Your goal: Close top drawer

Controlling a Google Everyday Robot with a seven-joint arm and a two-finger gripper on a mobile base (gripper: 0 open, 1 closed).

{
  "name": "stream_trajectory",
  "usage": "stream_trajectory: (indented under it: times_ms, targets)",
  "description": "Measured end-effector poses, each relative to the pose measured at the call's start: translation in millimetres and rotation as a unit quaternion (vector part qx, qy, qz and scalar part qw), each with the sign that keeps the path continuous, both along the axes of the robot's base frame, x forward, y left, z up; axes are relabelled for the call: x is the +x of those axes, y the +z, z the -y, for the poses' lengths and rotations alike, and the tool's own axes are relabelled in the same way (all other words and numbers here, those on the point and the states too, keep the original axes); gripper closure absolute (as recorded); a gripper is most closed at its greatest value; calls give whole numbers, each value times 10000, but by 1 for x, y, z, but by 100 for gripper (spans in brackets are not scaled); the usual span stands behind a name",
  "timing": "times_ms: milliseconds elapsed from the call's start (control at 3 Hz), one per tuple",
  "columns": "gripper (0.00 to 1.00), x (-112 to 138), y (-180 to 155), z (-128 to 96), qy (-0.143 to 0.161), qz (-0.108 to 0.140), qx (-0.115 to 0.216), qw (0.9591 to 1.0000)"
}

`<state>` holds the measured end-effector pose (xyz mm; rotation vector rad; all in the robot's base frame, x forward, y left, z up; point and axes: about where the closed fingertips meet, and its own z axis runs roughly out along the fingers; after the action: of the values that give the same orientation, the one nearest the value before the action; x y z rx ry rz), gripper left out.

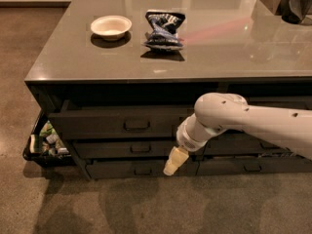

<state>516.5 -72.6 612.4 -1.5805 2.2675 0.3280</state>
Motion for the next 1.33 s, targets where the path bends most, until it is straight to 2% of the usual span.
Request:
stream_trajectory:
  times_ms: [333,1000,1333]
  targets:
    - [0,0,0,0,0,1,0,10000]
    - [0,34,1,-7,-158,253,-30,9996]
    - [0,70,8,-21,-419,527,100,9977]
